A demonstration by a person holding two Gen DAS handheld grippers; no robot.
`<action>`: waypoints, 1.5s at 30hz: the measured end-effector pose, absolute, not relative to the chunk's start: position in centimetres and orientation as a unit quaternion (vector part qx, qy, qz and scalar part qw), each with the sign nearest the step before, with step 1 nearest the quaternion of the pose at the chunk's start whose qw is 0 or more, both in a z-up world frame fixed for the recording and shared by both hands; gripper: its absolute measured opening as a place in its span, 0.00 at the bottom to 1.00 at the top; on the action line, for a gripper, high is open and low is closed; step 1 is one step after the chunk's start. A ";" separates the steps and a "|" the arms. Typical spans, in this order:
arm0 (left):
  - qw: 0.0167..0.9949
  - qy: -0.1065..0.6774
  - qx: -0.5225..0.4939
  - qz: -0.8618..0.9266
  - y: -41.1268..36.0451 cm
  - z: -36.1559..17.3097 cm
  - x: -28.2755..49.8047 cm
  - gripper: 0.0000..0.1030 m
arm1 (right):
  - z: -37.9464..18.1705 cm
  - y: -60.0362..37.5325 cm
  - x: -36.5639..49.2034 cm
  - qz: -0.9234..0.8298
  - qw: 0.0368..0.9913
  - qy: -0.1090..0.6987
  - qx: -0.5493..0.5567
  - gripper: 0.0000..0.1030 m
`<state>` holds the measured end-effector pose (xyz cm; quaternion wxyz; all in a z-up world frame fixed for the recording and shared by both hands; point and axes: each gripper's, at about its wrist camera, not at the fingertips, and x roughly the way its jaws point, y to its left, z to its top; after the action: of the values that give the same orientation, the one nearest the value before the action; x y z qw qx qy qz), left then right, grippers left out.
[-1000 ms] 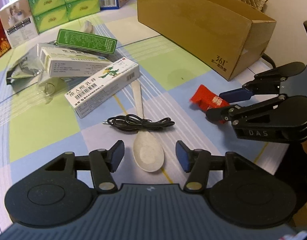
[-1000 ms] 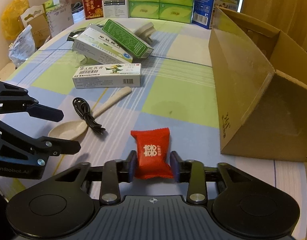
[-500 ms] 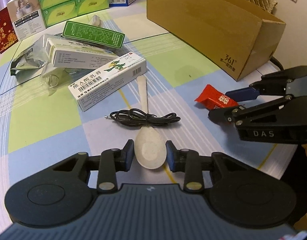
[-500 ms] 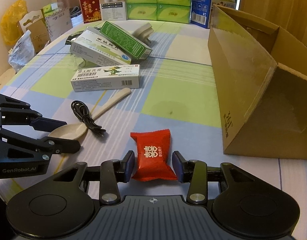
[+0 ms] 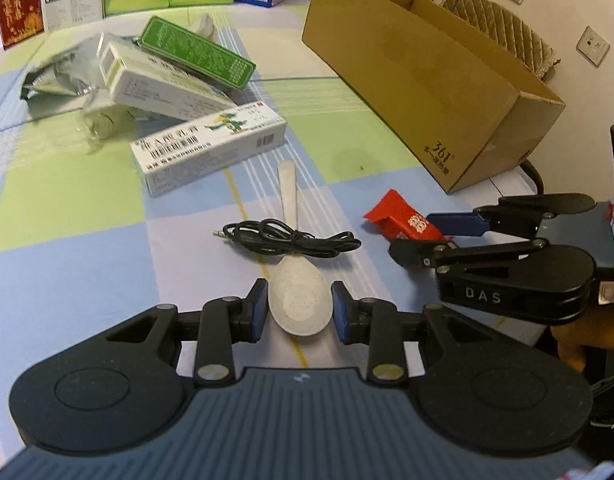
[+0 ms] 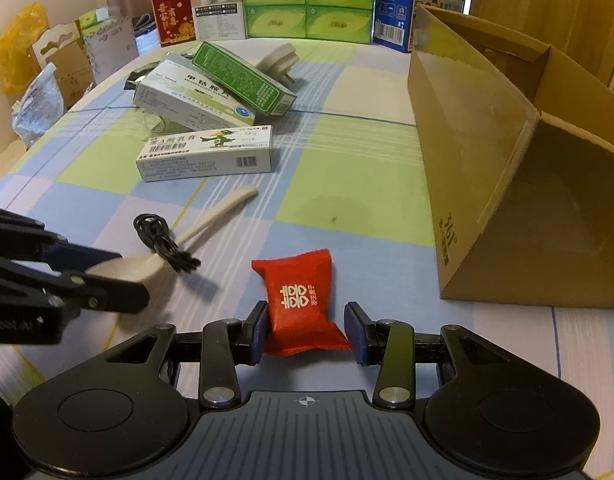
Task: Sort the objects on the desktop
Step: 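Carry the red packet and white spoon over the cardboard box with both tools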
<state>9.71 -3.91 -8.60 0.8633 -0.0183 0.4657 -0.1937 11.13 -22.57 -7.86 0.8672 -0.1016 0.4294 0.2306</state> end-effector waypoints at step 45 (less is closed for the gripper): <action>0.857 0.477 -0.043 -0.187 -4.4 -9.2 9.3 0.27 | -6.8 -22.2 10.3 0.233 0.872 0.418 -0.099 0.24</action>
<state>9.33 -4.37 -9.21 0.8575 -0.0428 0.4774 -0.1871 10.27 -22.24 -6.82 0.8724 -0.0987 0.4182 0.2330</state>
